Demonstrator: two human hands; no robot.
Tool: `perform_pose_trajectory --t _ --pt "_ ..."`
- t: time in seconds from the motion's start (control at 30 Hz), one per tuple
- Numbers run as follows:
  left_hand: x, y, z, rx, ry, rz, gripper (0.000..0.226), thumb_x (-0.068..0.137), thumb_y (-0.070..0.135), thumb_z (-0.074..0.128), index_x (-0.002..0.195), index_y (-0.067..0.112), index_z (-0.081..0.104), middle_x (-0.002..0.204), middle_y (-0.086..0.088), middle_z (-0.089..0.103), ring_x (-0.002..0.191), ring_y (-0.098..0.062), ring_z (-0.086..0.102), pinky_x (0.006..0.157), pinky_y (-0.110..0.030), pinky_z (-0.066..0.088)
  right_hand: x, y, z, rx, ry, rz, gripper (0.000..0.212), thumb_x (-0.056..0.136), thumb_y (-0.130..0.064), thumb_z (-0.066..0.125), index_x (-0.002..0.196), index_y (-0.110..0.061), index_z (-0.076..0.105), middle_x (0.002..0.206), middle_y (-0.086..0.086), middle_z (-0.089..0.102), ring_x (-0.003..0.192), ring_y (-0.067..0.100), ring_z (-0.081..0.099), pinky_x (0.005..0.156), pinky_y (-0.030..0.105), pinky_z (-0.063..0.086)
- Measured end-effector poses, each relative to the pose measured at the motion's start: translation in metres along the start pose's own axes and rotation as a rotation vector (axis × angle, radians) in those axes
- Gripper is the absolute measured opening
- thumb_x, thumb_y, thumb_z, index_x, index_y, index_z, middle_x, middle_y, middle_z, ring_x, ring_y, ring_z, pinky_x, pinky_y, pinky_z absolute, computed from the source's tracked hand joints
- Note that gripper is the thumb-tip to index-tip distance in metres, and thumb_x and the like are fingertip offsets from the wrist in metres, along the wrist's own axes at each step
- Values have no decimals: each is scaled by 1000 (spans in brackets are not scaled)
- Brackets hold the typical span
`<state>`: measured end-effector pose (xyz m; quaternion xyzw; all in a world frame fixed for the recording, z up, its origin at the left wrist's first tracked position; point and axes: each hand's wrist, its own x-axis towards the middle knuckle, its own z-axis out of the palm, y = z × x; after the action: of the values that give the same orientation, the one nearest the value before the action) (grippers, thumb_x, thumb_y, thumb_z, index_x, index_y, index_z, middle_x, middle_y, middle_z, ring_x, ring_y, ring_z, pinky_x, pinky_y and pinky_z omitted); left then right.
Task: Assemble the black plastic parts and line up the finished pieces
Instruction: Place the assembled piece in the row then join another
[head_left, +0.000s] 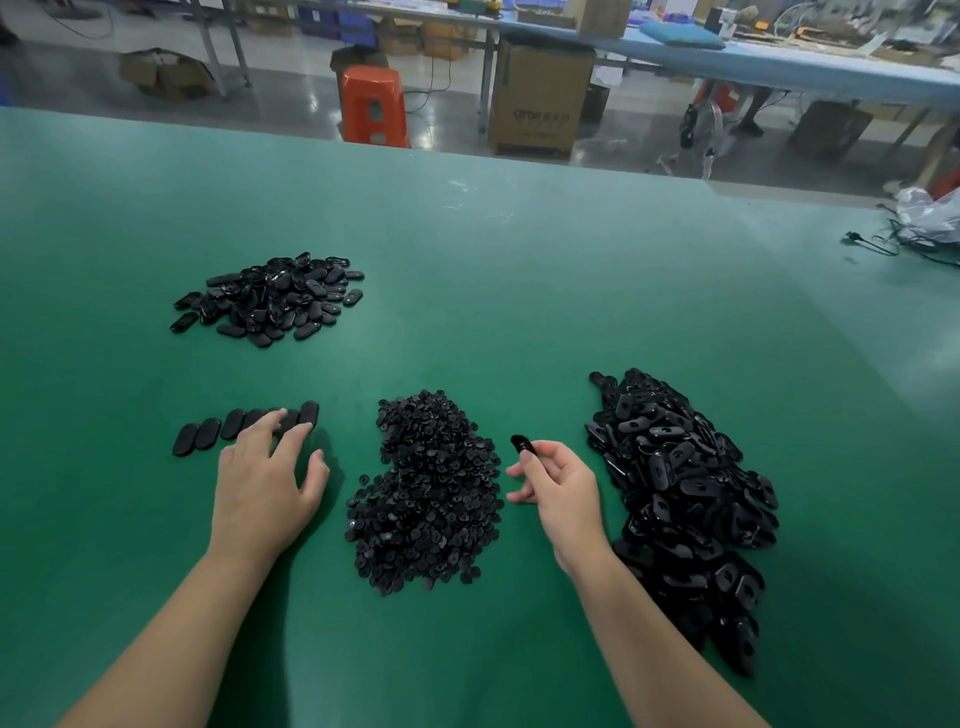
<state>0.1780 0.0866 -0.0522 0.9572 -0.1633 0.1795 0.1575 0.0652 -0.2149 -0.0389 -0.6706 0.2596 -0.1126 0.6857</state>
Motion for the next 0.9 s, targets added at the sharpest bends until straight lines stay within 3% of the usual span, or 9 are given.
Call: perform_pose_trajectory --t 0.13,0.23,0.3,0.4,0.53,0.7,0.8,0.9 --pt "-3 3 -1 -76 63 49 28 91 19 58 106 1 74 105 -14 64 92 -31 60 77 -44 48 -1 1 -3 -51 -41 -20 9 101 -22 61 100 -17 68 85 3 74 57 12 62 69 38 60" --pt "-4 23 -3 -231 -26 -77 14 91 10 68 103 8 75 95 1 64 58 -6 49 54 -24 39 -1 0 -3 -61 -46 -7 9 103 -17 58 104 -17 67 87 2 75 60 11 60 62 32 58" --pt "-3 39 0 -297 -98 -126 14 94 16 65 105 15 75 92 9 62 52 -1 48 49 -21 34 0 -2 -4 -44 -46 2 15 103 -12 55 115 -20 61 82 -1 73 60 11 58 60 28 56" --pt "6 55 5 -341 -161 -207 16 97 22 61 106 19 73 94 8 61 66 -1 53 55 -24 39 -1 -6 -6 -23 -50 12 33 105 -10 49 122 -35 60 71 -5 64 55 13 58 62 26 56" --pt "16 53 4 -356 -250 -302 18 100 20 58 108 18 74 97 3 60 84 -13 53 74 -28 39 -3 -6 -4 -55 -20 6 43 107 -14 47 104 -47 74 67 -9 61 56 13 61 67 27 57" --pt "16 34 -8 -479 -396 -290 20 98 20 64 97 37 74 90 8 65 79 -8 59 65 -22 40 -2 -1 -6 -78 -11 13 40 107 -13 47 108 -44 71 61 -10 58 65 8 67 71 22 55" --pt "17 33 -12 -520 -449 -263 19 93 24 71 89 42 74 96 14 63 87 -2 59 73 -21 40 -1 0 -6 -116 -19 14 37 107 -13 47 115 -43 67 61 -12 63 70 5 69 75 21 55" --pt "18 32 -14 -530 -479 -240 18 90 27 75 89 44 73 97 14 62 88 -1 58 70 -17 40 -1 0 -6 -148 -33 13 39 108 -13 45 113 -46 65 63 -9 62 78 4 71 83 25 55"
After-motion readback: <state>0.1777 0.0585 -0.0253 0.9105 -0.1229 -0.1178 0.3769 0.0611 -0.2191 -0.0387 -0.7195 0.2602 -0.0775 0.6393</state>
